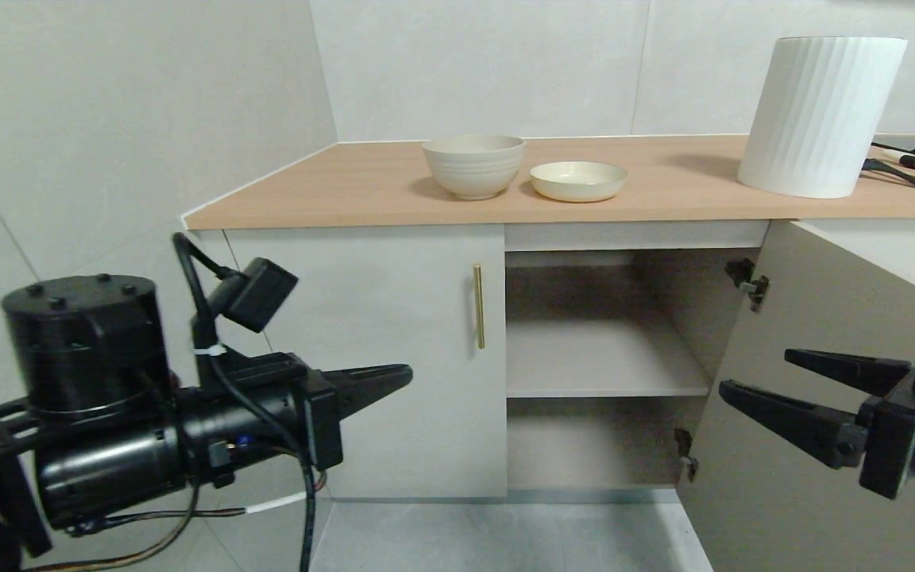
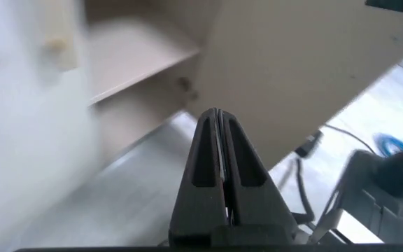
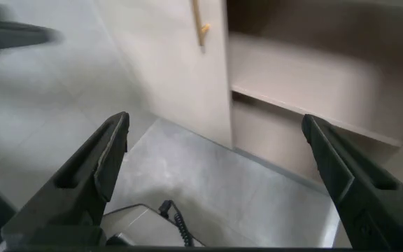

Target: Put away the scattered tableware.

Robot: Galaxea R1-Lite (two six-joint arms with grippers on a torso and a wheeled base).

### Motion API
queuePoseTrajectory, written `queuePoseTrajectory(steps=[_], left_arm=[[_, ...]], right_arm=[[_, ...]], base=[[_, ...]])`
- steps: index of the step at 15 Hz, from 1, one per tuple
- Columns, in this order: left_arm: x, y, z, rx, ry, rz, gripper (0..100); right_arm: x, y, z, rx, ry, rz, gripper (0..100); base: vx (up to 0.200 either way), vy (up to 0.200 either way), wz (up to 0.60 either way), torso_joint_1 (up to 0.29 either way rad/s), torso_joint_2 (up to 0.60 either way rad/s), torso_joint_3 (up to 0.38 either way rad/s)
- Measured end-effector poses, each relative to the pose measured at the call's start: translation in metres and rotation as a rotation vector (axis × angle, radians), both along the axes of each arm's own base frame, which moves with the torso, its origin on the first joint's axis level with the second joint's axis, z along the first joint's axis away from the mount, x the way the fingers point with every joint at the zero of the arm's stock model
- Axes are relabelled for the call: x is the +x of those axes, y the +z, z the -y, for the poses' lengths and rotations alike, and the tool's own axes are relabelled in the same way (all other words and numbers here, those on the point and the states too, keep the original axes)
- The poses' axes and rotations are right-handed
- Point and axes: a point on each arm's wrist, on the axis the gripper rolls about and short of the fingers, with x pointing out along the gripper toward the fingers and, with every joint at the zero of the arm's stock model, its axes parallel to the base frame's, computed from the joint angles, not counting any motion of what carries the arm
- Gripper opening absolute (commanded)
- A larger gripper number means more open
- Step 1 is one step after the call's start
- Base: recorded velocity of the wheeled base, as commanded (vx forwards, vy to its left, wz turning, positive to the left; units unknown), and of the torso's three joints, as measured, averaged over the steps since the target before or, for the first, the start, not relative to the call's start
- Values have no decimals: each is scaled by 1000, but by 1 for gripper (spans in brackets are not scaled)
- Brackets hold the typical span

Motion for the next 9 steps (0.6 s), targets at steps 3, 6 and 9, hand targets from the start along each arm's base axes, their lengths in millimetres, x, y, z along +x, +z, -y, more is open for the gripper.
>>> queuePoseTrajectory(steps=[3, 6, 9], left_arm=[[-20, 19, -25, -10, 76, 24, 100], [-26, 35, -44, -39, 154, 93, 100], [-32, 47, -52, -60, 184, 145, 100]], right_arm=[[22, 7, -13, -18, -35, -13, 100], [47, 20, -29, -29, -45, -24, 100], [60, 18, -38, -76, -62, -86, 100]], base=[[0, 0, 0, 0, 0, 0], [0, 0, 0, 0, 0, 0], [0, 0, 0, 0, 0, 0]])
